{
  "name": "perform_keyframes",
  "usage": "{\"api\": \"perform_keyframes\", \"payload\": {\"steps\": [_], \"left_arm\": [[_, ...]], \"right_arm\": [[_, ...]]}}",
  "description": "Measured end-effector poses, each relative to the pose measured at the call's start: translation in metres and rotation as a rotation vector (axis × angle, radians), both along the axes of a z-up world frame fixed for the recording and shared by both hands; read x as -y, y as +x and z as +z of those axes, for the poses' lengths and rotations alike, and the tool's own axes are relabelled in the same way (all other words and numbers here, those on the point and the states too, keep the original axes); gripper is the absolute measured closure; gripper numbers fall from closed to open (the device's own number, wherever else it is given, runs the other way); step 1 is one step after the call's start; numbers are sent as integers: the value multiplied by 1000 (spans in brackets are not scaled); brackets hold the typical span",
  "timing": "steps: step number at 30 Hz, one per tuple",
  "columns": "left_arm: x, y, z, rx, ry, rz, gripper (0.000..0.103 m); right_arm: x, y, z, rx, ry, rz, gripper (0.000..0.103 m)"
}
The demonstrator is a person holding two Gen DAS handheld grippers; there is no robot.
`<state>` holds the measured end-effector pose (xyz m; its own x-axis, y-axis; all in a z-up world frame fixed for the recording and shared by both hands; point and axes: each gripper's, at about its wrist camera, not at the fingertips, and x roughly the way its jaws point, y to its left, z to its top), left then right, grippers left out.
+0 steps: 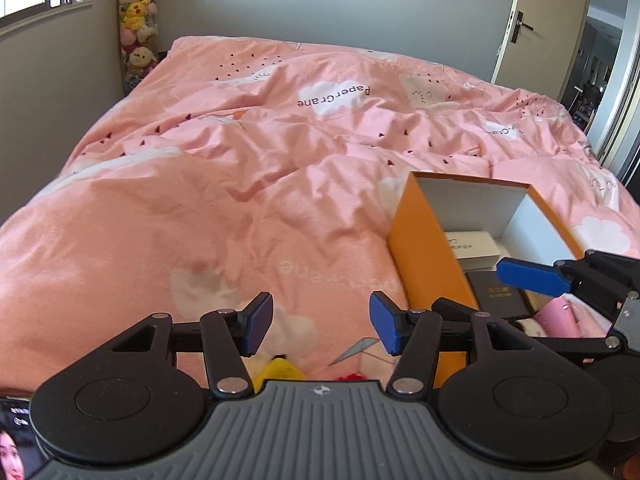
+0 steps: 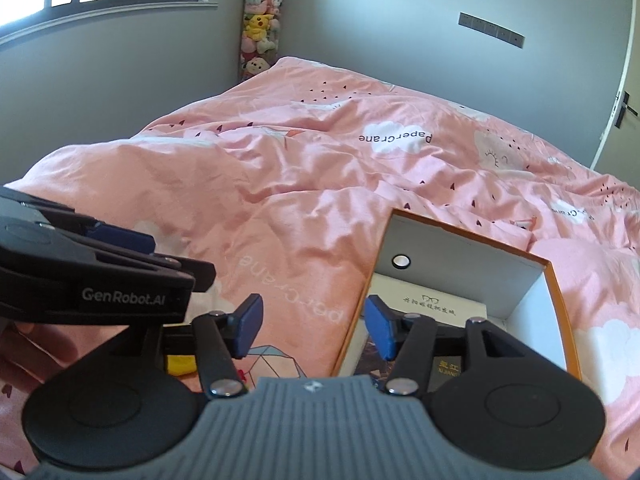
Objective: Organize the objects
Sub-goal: 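Withdraw both tools toward the tape measure and crocheted fruit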
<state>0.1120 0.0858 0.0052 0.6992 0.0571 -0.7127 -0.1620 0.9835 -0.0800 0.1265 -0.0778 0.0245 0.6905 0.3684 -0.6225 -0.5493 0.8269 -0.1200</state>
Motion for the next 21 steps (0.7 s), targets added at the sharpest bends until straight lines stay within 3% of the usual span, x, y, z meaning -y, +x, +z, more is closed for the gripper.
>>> {"api": "perform_keyframes", "payload": {"steps": [6,12,14,21], "left_arm": [[-17,-3,-12,-66,26,18,34],[-31,0,-36,-236,-18,-54,35],[-32,0,-40,-257,0,-68,35],[-34,2,-53,-311,12,-95,35]], "right_arm": [[-22,2,-9,-16,-71,100,40],[-41,-1,-27,-66,-190,247,45],[-46,-1,-33,-94,-215,285,51],[-61,3,-55,-237,-262,329,53]]}}
